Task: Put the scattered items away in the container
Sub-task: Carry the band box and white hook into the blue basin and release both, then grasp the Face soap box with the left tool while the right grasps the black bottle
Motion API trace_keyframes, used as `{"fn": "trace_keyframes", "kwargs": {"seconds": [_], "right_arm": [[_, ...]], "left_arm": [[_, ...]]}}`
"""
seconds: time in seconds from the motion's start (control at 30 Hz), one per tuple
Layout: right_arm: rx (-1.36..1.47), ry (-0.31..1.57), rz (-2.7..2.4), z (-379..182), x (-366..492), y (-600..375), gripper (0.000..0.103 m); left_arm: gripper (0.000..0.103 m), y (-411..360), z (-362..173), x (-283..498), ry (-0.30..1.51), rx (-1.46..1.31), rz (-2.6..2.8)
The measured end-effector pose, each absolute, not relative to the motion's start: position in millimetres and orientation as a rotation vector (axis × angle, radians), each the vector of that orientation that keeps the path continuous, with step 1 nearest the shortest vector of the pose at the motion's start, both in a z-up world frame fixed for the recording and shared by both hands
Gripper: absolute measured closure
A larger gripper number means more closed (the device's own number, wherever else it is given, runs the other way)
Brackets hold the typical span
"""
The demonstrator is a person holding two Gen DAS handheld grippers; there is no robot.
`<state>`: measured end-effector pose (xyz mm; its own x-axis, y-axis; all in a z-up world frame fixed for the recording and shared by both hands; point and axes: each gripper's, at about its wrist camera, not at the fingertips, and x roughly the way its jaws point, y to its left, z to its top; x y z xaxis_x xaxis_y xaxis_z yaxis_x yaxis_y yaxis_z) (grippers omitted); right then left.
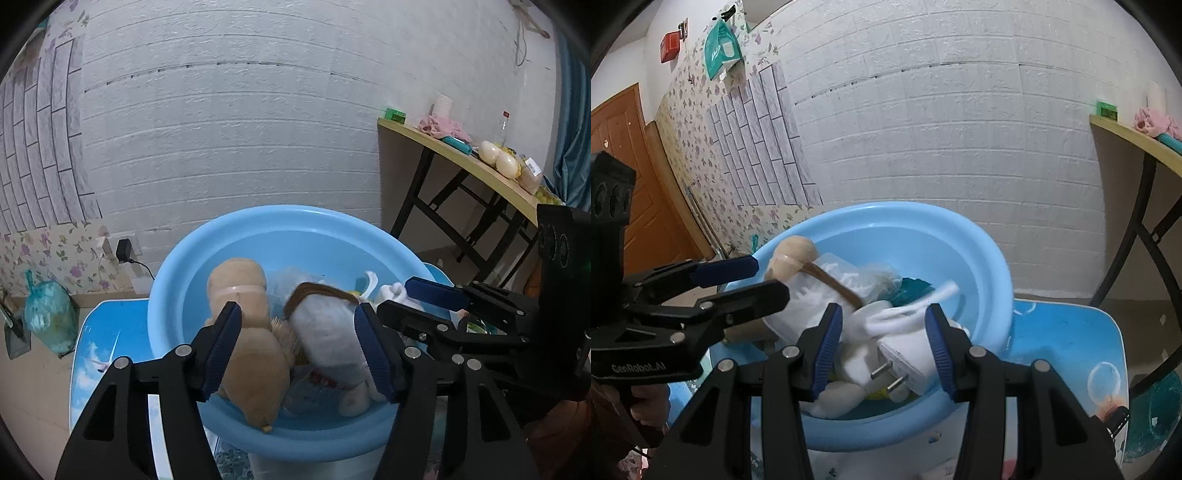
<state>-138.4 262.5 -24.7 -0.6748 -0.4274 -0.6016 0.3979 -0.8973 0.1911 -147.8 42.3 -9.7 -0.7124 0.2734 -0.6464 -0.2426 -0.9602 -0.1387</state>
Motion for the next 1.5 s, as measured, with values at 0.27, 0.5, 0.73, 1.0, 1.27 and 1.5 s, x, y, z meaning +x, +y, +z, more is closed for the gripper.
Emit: {"fn": "trace_keyframes", "kwargs": {"seconds": [0.27,0.5,0.73,1.0,1.27,1.5], "right_arm": [[0.924,-0.054,-2.540,-21,-123,269,0.057],[0.920,-0.055,-2.576,-18,-97,286,0.057],[0.964,-0.068,-2.612,-24,-73,308,0.057],[1.070,-0.082,-2.650,-45,-50,335,0.057],[1.141,-0.088,-2.675,-58,-38,351,0.057],[1.148,-0.129,-2.732,-59,-38,371,0.052]], "left_arm": [[0.035,30,-7,-129,-0.074,-1.023,2.697],[0.020,17,-9,-102,-0.071,-1.017,2.737],[0.014,4,-23,-74,-0.071,-1.066,2.760],[0.014,-8,-51,-56,-0.069,-1.192,2.736],[0.014,15,-58,-46,-0.070,-1.204,2.663],[0.014,72,-52,-42,0.046,-1.137,2.543]]}}
